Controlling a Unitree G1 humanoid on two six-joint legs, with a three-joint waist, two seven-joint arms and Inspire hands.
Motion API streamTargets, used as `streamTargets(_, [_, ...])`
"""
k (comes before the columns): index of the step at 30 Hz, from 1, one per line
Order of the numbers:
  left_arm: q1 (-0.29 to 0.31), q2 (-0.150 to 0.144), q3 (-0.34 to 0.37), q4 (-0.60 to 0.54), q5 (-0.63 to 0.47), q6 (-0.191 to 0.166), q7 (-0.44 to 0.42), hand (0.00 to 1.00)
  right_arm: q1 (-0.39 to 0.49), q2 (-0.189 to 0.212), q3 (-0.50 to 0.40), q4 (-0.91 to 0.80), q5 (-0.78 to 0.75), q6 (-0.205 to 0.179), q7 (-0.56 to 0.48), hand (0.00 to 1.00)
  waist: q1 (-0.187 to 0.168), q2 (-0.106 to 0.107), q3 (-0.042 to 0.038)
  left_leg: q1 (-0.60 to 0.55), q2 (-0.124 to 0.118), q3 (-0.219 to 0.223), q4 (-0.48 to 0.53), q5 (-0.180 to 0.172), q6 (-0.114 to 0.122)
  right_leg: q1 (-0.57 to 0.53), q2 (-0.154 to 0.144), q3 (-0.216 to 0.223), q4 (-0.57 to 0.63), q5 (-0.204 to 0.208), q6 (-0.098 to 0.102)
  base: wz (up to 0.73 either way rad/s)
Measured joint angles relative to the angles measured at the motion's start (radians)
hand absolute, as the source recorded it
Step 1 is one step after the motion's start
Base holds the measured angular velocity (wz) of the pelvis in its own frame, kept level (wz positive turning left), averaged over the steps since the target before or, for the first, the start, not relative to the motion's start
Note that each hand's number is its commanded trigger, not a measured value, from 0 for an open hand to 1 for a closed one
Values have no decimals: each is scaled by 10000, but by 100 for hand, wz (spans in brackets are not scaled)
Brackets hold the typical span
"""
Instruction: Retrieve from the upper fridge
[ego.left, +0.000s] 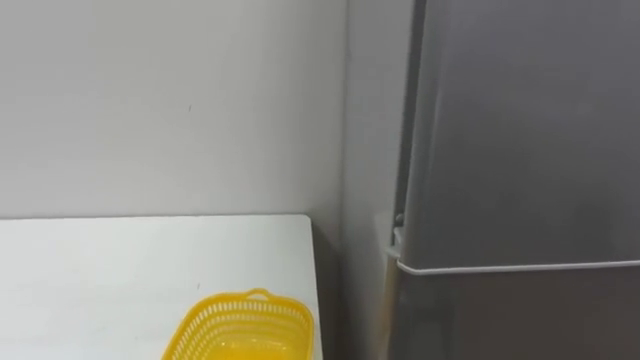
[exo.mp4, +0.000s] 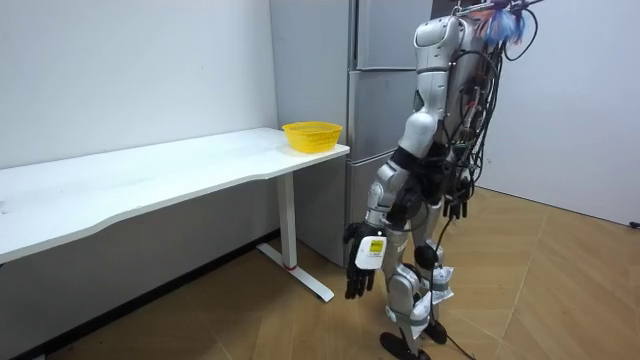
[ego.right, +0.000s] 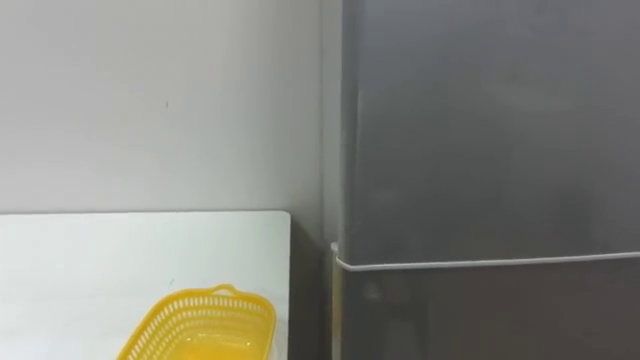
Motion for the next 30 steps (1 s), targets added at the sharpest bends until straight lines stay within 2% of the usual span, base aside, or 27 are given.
streamTargets(2, [-31, 3, 361, -582, -421, -370, 566, 0, -7, -33, -12, -127, -32, -83, -7, 0, 133, 33, -61, -96, -3, -8, 66, 6, -1, -95, 4, 18, 4, 23, 0, 0])
streamTargets(4, [-11, -3, 649, -1242, -406, -560, 1127, 0, 56, -36, -110, -185, -71, -250, -54, 0, 175, 0, -63, -108, -3, -35, 128, 6, 0, -75, -9, -48, 6, 32, 5, 5])
streamTargets(8, [67, 17, 475, -3194, -321, -1451, 2570, 0, 81, -69, -200, -471, -203, -638, -276, 0, 221, 74, -91, -212, -9, -138, 132, 4, 1, -108, -8, -130, 10, 69, 8, 7])
streamTargets(9, [67, 17, 449, -3455, -225, -1542, 2759, 0, 113, -76, -203, -554, -207, -683, -313, 0, 223, 88, -97, -242, -10, -143, 132, 4, 1, -135, -8, -140, 9, 78, 10, 3])
streamTargets(14, [-3, 67, 528, -5865, 1364, -2233, 4611, 0, 466, -85, -197, -984, -350, -973, -473, 0, 327, 299, -107, -199, -28, -246, 128, 6, 4, -154, -16, -202, 34, 95, 3, 2])
streamTargets(15, [-1, 67, 531, -6220, 1488, -2293, 4787, 0, 484, -85, -196, -985, -343, -988, -472, 0, 331, 315, -101, -185, -28, -245, 124, 7, 4, -155, -14, -189, 50, 94, 3, 0])
streamTargets(17, [-3, 85, 510, -7576, 2419, -2440, 5338, 0, 486, -85, -185, -990, -340, -1001, -454, 0, 348, 371, -96, -171, -25, -245, 122, 7, 4, -154, -7, -146, 60, 94, 4, -3])
streamTargets(23, [-289, 231, 705, -10195, 4825, -2681, 5769, 0, 495, -58, -149, -981, -400, -1164, -421, 0, 305, 383, -85, -145, -61, -415, 28, 9, 9, -114, -5, -223, 91, 92, 5, -1])
streamTargets(27, [-336, 407, 684, -11941, 5305, -2734, 5791, 0, 566, -48, -146, -973, -324, -1179, -293, 0, 232, 363, -72, -197, -88, -542, 138, 10, 14, -72, -9, -246, 6, 92, 4, 4])
streamTargets(29, [-379, 647, 693, -12943, 6042, -2742, 5405, 0, 531, -46, -143, -857, -335, -1223, -257, 0, 202, 360, -52, -272, -84, -571, 208, 10, 13, -74, -7, -258, -33, 98, -3, 7])
streamTargets(30, [-431, 683, 694, -13241, 6042, -2742, 5295, 0, 515, -47, -143, -804, -336, -1222, -228, 0, 203, 358, -48, -273, -83, -571, 208, 10, 13, -75, -8, -265, -33, 98, -3, 4])
